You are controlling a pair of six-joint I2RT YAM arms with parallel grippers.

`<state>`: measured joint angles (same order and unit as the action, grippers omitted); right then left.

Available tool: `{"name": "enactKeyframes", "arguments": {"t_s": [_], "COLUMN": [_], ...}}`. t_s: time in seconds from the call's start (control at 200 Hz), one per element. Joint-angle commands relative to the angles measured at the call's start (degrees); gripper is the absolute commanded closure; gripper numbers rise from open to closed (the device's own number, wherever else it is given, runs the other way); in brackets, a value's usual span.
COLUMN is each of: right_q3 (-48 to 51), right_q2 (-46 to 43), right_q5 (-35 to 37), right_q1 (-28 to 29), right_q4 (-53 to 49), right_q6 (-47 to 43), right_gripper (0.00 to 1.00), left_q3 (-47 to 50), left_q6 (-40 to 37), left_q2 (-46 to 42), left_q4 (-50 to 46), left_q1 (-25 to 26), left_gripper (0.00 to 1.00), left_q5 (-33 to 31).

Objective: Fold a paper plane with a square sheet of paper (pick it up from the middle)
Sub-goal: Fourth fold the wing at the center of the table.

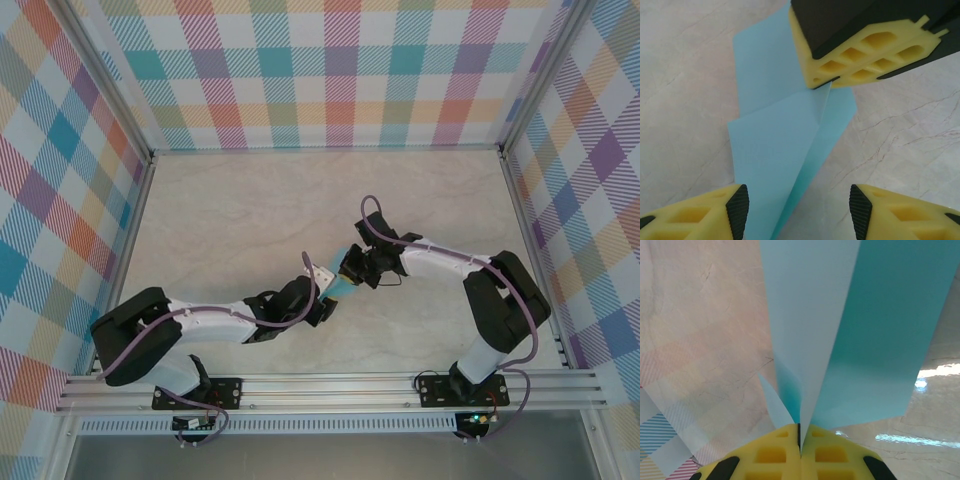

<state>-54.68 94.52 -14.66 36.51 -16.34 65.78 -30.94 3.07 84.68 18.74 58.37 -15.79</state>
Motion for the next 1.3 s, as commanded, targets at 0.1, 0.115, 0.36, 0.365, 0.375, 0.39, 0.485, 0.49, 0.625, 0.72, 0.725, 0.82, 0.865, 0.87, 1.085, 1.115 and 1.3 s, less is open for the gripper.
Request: {"name": "enactKeyframes", "arguments": {"t_s": [0.1, 0.115, 0.36, 0.365, 0.375, 0.39, 0.485, 0.49, 0.625, 0.72, 0.725, 0.82, 0.865, 0.87, 1.085, 1.115, 1.3], "right_q3": [-0.83, -0.77, -0.55, -0.54, -0.46, -0.45, -0.18, -0.17, 0.01, 0.24, 0.3, 1.41, 2.27, 2.32, 7.05, 7.96, 12.91], "right_q2": [0.66, 0.59, 0.39, 0.4, 0.44, 0.48, 0.58, 0.58, 0.49, -0.02, -0.07, -1.95, -3.28, -3.46, -12.24, -13.16, -16.9], "right_q5": [-2.55, -2.61, -3.74, -3.77, -3.84, -3.95, -4.5, -4.55, -5.34, -5.39, -5.39, -5.07, -4.31, -4.14, 0.67, 0.84, -0.19], "right_q1": [-0.65, -0.73, -1.61, -1.61, -1.62, -1.69, -1.87, -1.88, -2.21, -2.54, -2.56, -3.31, -3.7, -3.76, -4.88, -4.96, -5.31], "right_q4": [-1.07, -1.06, -0.81, -0.8, -0.8, -0.68, -0.12, -0.2, 0.35, 0.66, 0.68, 1.55, 2.06, 2.08, 3.3, 3.68, 8.08], "right_q6": [2.66, 2.73, 3.11, 3.12, 3.13, 3.13, 3.3, 3.35, 3.22, 2.5, 2.42, 0.69, -0.46, -0.64, -10.3, -11.34, -16.65], "right_gripper": [1.0, 1.0, 1.0, 1.0, 1.0, 1.0, 1.0, 1.0, 1.0, 0.93, 0.93, 0.75, 0.67, 0.66, 0.44, 0.44, 0.45], "left_q3": [2.02, 2.02, 2.9, 2.9, 2.88, 2.79, 2.73, 2.73, 2.72, 2.63, 2.59, 2.37, 2.42, 2.4, 2.73, 2.62, 2.04], "left_q6": [-13.14, -13.56, -16.11, -16.09, -16.13, -16.06, -16.0, -16.0, -15.42, -14.69, -14.59, -12.49, -11.01, -10.78, -0.32, 1.27, 9.48], "left_q2": [6.12, 6.52, 9.38, 9.42, 9.5, 9.61, 10.54, 10.56, 11.2, 11.12, 11.07, 11.04, 10.94, 10.89, 8.7, 8.23, 6.23], "left_q4": [13.88, 14.31, 18.47, 18.54, 18.59, 18.64, 18.65, 18.63, 18.69, 18.52, 18.48, 17.73, 17.24, 17.18, 14.37, 13.63, 10.61], "left_q1": [1.4, 1.54, 2.1, 2.14, 2.15, 2.18, 2.27, 2.27, 2.32, 2.28, 2.28, 2.28, 2.28, 2.28, 2.28, 2.28, 1.6], "left_gripper": [0.52, 0.53, 0.64, 0.65, 0.65, 0.67, 0.72, 0.73, 0.81, 0.89, 0.89, 0.96, 0.97, 0.97, 0.98, 0.99, 1.0], "left_q5": [-4.17, -4.39, -7.29, -7.31, -7.39, -7.55, -7.51, -7.55, -8.2, -8.05, -8.0, -7.11, -6.28, -6.18, -2.94, -2.85, 0.29]}}
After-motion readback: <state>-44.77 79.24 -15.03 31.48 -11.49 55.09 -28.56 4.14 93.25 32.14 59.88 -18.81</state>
